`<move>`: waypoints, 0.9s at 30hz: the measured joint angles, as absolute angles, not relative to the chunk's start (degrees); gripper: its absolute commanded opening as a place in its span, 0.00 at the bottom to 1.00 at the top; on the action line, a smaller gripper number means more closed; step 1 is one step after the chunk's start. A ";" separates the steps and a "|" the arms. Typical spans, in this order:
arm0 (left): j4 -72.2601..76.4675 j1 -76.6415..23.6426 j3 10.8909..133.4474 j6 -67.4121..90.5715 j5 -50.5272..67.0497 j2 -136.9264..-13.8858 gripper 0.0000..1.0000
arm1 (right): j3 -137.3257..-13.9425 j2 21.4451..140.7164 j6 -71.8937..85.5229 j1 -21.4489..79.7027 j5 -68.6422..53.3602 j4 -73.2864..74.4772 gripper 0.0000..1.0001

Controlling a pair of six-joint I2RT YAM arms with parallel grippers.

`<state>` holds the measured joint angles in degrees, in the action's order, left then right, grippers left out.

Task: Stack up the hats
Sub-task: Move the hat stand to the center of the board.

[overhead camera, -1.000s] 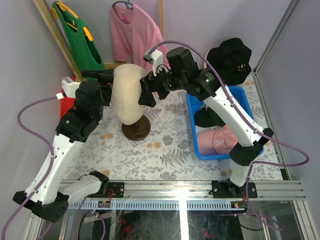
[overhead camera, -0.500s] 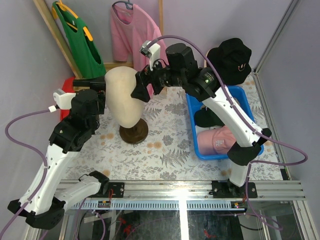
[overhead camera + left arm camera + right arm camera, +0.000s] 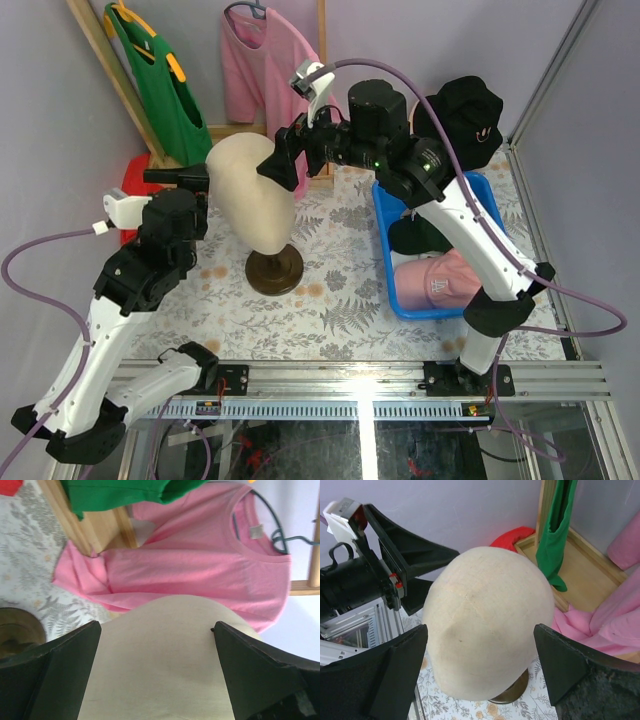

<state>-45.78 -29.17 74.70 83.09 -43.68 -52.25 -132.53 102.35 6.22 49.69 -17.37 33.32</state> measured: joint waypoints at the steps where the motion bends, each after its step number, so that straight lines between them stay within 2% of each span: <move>1: -47.03 -29.19 74.59 83.33 -44.05 -51.94 0.94 | -132.49 102.13 6.24 49.69 -17.17 33.19 0.94; 14: -58.13 -29.28 70.13 86.06 -45.28 -47.77 0.94 | -126.30 98.32 6.28 49.76 -13.54 31.20 0.94; 19: -58.94 -29.28 70.13 86.30 -45.50 -45.84 0.94 | -121.01 93.01 6.48 49.80 -6.98 29.74 0.95; 21: -58.92 -29.28 70.02 86.30 -45.52 -45.01 0.94 | -117.99 90.02 6.63 49.80 -3.64 28.64 0.98; 27: -58.74 -29.28 69.28 85.49 -45.54 -42.68 0.93 | -105.56 79.44 8.84 48.60 5.52 24.64 1.00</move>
